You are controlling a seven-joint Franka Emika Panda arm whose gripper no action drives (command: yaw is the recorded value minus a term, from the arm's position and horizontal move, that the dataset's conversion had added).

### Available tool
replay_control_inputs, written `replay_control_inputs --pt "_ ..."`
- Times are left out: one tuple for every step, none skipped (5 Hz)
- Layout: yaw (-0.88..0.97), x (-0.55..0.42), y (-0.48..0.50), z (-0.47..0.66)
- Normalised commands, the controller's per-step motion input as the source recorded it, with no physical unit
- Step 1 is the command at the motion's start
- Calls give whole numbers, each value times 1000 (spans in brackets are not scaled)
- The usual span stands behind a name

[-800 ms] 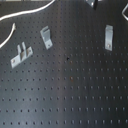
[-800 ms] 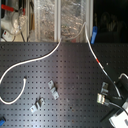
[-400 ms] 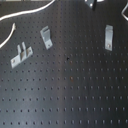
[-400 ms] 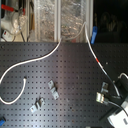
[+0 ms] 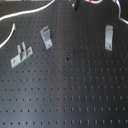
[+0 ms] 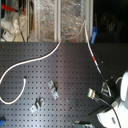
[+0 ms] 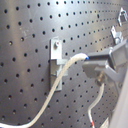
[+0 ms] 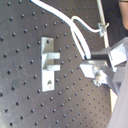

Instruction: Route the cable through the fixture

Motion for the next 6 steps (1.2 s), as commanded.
replay_control_inputs --pt "817 81 111 269" --pt "534 53 295 72" --pt "426 28 346 -14" --pt "471 18 345 -41" --pt "443 48 342 -25" --pt "357 17 354 -55"
